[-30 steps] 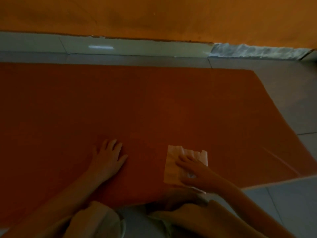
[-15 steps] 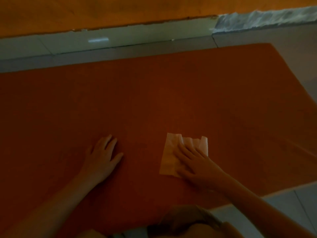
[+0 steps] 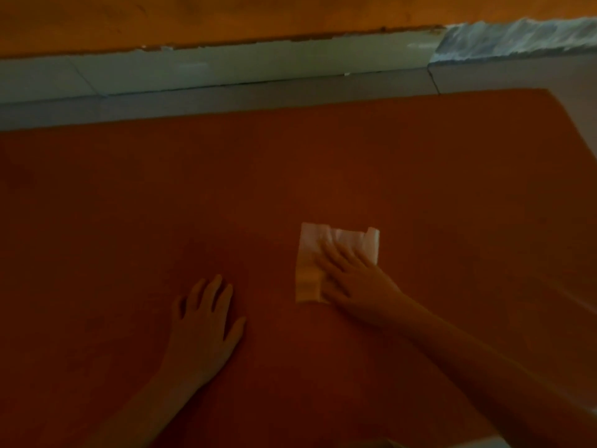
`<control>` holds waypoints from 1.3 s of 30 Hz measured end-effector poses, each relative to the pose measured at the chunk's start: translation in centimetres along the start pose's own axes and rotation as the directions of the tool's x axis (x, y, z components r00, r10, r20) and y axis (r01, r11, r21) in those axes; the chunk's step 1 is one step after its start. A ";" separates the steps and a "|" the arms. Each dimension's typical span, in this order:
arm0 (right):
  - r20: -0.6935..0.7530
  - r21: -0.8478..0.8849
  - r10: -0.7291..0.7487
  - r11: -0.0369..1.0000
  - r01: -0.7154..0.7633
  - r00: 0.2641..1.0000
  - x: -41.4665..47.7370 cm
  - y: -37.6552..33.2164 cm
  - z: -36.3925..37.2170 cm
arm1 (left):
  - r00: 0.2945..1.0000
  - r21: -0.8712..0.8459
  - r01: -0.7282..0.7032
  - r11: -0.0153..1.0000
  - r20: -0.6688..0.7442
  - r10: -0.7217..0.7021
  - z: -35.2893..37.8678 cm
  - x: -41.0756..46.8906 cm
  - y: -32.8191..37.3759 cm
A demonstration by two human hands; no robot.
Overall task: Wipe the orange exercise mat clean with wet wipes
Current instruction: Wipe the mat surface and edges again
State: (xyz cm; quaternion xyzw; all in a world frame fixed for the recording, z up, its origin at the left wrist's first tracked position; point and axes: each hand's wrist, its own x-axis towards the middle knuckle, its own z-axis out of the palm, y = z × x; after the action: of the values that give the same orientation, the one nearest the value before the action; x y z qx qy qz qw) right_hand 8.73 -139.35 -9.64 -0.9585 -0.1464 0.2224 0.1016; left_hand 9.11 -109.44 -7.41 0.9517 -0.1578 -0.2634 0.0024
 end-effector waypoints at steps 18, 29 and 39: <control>-0.143 -0.067 0.142 0.986 -0.153 0.979 14.2 7.8 -6.6 | 0.999 -0.036 0.019 0.999 -0.026 -0.020 -4.2 10.4 -1.2; -0.162 -0.141 -0.135 0.984 0.113 0.977 21.8 5.7 -9.3 | 0.991 0.102 -0.055 0.993 -0.118 0.067 -5.0 11.3 -0.1; -0.171 0.010 0.373 0.926 -0.377 0.912 21.4 13.4 -11.5 | 0.994 0.118 0.009 0.993 0.107 -0.021 -6.6 11.1 2.9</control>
State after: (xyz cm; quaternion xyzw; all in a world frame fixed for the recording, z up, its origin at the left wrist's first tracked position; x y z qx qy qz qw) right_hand 35.52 -146.48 -11.45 -0.9853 0.0468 0.1538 0.0578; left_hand 20.59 -116.03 -7.07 0.9357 -0.1659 -0.3047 -0.0642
